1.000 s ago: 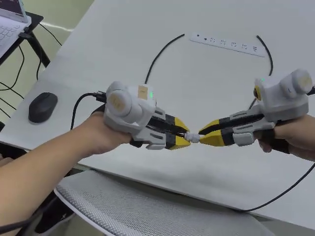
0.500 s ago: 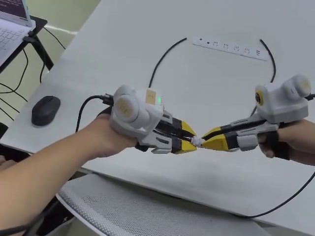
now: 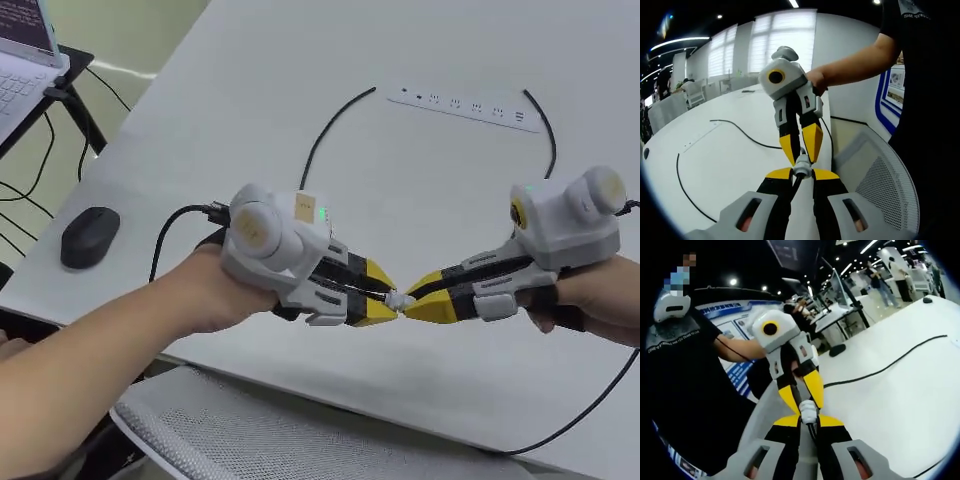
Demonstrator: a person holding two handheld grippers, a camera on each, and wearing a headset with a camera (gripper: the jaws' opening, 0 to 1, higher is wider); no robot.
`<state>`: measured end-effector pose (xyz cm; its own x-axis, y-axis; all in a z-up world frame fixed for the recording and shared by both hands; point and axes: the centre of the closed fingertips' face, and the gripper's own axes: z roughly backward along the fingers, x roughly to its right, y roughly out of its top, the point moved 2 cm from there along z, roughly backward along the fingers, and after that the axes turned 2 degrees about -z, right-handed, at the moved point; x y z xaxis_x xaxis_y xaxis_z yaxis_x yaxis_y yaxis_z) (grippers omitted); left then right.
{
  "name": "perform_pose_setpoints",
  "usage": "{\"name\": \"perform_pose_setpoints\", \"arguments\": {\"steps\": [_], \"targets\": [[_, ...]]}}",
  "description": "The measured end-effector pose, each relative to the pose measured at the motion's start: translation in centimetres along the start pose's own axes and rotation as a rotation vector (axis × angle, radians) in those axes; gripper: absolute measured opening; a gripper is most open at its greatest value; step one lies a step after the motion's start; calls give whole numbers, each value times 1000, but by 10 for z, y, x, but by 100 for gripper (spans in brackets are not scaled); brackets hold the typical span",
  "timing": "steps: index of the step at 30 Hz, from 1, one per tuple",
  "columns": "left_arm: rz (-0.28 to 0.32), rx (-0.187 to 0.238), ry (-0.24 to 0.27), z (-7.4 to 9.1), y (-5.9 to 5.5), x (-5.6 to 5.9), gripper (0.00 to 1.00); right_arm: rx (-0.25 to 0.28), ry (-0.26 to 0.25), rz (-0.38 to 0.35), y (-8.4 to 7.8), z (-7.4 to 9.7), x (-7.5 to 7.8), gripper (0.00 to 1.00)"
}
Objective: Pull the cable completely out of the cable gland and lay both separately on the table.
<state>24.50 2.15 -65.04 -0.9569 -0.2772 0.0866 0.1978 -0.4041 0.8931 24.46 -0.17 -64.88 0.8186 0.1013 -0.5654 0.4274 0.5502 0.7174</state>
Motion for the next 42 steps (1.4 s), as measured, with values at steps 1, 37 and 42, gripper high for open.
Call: {"name": "perform_pose_setpoints", "arguments": {"steps": [1, 37, 42], "targets": [[7, 1, 0, 0, 0, 0, 14, -5, -11, 18, 0, 0, 0, 7], [290, 29, -21, -5, -5, -10, 15, -289, -592, 924, -5, 0, 5, 8], [280, 35, -15, -7, -4, -12, 15, -260, -566, 843, -3, 3, 10, 8]]}}
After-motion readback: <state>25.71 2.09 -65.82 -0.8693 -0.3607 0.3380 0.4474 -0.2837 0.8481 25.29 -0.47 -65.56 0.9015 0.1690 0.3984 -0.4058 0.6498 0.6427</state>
